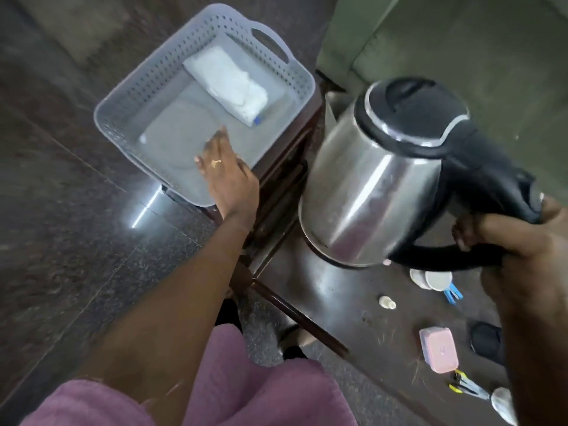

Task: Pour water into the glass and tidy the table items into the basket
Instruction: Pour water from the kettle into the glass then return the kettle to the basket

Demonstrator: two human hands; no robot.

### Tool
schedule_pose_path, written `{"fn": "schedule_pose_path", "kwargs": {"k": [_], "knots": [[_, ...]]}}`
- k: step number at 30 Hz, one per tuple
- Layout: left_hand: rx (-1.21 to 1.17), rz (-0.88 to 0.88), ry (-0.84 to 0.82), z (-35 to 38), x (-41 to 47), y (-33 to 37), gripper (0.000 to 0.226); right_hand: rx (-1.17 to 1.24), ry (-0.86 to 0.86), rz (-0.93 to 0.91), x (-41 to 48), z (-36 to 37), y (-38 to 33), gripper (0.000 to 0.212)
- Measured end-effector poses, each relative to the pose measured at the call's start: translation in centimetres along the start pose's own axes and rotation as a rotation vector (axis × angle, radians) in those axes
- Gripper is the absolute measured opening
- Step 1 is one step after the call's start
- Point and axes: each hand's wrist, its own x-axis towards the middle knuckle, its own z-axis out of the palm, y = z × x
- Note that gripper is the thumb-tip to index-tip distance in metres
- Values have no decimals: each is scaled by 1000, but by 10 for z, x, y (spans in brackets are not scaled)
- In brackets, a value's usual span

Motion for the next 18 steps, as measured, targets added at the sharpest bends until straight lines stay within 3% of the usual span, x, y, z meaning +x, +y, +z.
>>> {"fn": "schedule_pose_path", "kwargs": {"k": [4,8,18], "knots": [[43,-275,210,-26,38,-31,62,248,-12,-98,19,69,-7,5],[48,-359,291,-42,59,-60,65,424,-27,-129,34,134,-6,7],[-284,-438,274,-34,61,-78,76,273,-95,-70,70,266,30,18]]}}
